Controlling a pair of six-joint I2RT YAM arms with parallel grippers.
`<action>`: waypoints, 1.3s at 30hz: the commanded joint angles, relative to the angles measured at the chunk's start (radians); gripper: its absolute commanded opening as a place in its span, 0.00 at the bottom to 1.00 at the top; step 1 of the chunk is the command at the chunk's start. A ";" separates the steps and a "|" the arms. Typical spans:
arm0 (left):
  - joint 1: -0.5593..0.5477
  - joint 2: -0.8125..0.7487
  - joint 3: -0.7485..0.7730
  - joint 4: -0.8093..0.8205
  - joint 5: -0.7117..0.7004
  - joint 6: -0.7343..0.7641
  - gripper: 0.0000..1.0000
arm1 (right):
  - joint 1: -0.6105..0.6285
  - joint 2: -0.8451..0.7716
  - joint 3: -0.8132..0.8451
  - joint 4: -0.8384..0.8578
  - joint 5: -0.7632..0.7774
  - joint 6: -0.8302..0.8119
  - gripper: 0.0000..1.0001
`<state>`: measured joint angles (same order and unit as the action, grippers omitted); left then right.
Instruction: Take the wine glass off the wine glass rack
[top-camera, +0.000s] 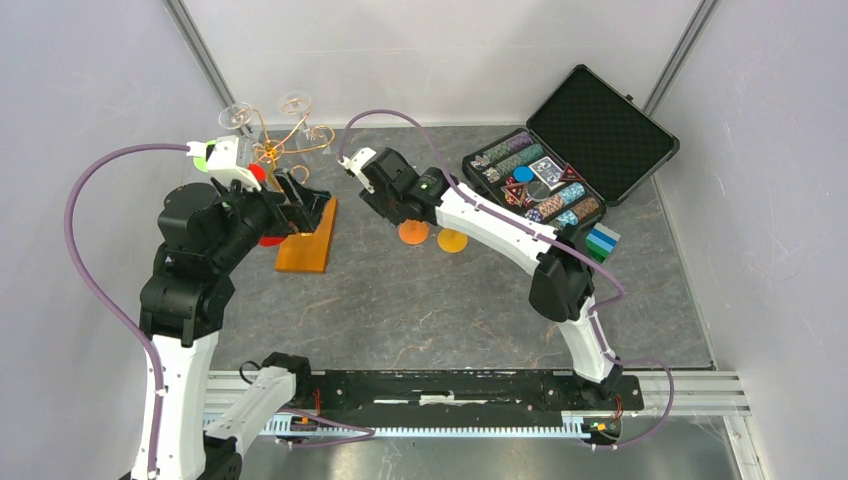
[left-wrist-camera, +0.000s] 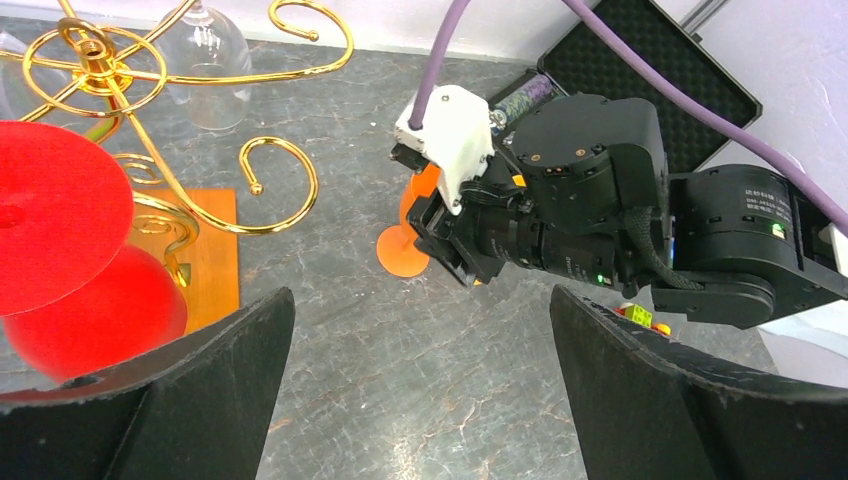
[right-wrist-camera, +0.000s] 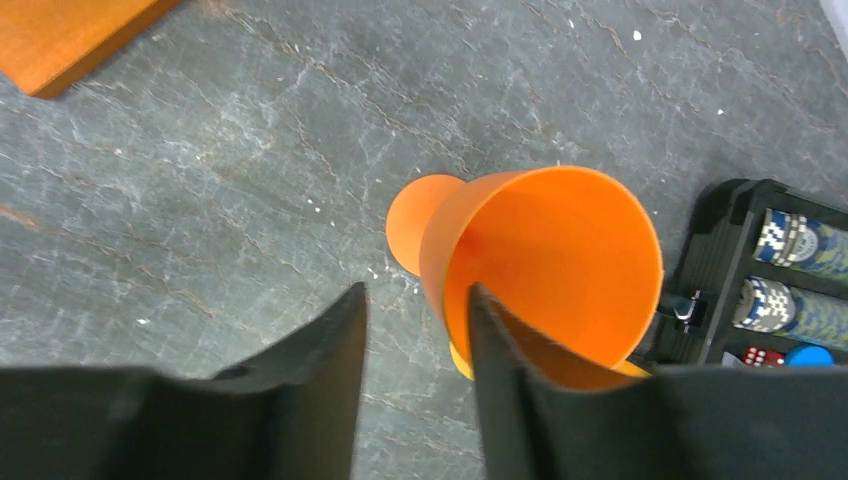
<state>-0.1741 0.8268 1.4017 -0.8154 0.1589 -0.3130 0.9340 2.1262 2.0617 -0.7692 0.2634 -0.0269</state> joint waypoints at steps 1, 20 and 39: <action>0.005 0.001 0.049 0.010 -0.054 0.006 1.00 | 0.003 -0.089 -0.021 0.085 -0.026 0.001 0.51; 0.008 0.115 0.150 -0.062 -0.456 -0.133 1.00 | -0.034 -0.551 -0.420 0.305 -0.023 0.151 0.69; 0.423 0.238 0.218 -0.111 -0.381 -0.114 0.93 | -0.083 -0.881 -0.819 0.438 -0.042 0.197 0.66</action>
<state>0.1467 1.0214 1.5951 -0.9398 -0.3187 -0.4076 0.8581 1.2869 1.2823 -0.3851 0.2436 0.1574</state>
